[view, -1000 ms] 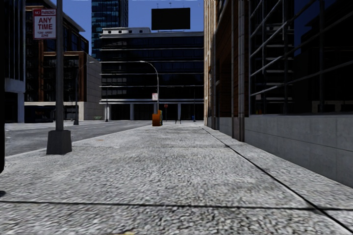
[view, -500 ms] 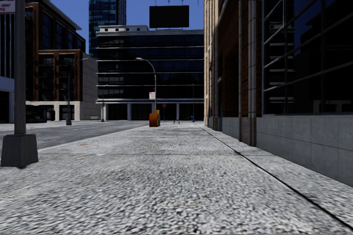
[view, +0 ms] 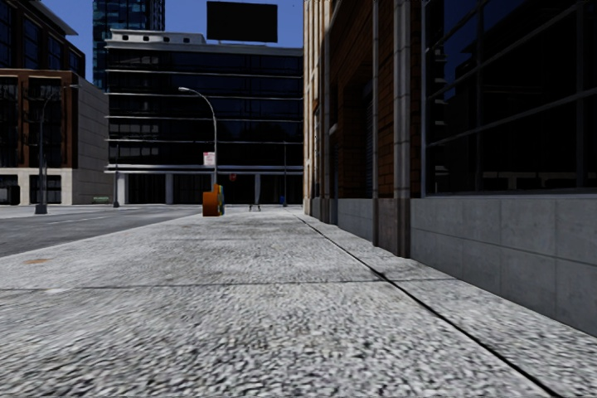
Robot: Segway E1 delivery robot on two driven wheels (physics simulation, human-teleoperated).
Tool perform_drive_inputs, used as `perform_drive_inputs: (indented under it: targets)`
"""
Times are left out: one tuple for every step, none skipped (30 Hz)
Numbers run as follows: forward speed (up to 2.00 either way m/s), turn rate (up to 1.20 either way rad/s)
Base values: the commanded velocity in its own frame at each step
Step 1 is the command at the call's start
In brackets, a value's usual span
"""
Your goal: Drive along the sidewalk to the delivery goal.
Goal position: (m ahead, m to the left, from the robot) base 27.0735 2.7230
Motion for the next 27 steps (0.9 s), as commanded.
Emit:
perform_drive_inputs:
  targets:
    - [2.00, 0.00]
    - [2.00, 0.00]
    - [2.00, 0.00]
    - [2.00, 0.00]
    - [2.00, 0.00]
    - [2.00, 0.00]
    - [2.00, 0.00]
    - [2.00, 0.00]
    - [2.00, 0.00]
    - [2.00, 0.00]
    - [2.00, 0.00]
    - [2.00, 0.00]
    - [2.00, 0.00]
    - [2.00, 0.00]
    - [2.00, 0.00]
    - [2.00, 0.00]
    - [2.00, 0.00]
    - [2.00, 0.00]
    - [2.00, 0.00]
    - [2.00, 0.00]
    - [2.00, 0.00]
    - [2.00, 0.00]
    - [2.00, 0.00]
    - [2.00, 0.00]
    - [2.00, 0.00]
    - [2.00, 0.00]
    - [2.00, 0.00]
